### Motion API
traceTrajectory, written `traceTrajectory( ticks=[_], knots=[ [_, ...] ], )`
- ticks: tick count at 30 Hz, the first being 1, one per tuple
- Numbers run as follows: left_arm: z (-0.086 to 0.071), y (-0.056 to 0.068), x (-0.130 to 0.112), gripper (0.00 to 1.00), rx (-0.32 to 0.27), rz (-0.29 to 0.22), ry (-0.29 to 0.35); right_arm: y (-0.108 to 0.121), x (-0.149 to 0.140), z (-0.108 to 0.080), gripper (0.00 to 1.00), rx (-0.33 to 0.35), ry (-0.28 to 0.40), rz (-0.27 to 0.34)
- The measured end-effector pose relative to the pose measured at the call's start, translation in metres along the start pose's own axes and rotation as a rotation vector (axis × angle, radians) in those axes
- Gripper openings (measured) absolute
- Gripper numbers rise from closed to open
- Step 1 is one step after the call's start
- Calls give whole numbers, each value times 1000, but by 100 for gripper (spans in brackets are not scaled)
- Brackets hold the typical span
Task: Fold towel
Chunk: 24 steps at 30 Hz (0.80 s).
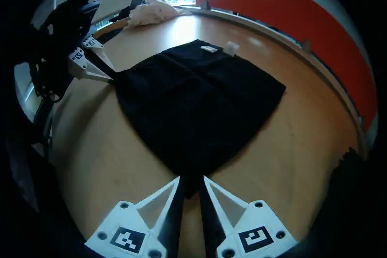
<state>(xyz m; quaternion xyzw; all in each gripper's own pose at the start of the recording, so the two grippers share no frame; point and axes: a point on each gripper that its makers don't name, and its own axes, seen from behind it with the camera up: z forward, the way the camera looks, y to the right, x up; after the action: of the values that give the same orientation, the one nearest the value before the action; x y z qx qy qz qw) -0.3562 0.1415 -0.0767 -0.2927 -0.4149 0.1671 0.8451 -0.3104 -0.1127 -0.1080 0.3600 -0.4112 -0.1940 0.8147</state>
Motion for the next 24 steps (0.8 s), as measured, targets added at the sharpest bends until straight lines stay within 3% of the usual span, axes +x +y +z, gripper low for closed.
traceTrajectory(
  ticks=[12, 24],
  knots=[
    [-6, 7, 1, 13, -9, -16, -2, 4, 7, -9, 19, -21, 10, -9],
    [-39, 3, 22, 13, 17, -48, 38, 3, 36, -36, 19, -41, 81, -23]
  ],
)
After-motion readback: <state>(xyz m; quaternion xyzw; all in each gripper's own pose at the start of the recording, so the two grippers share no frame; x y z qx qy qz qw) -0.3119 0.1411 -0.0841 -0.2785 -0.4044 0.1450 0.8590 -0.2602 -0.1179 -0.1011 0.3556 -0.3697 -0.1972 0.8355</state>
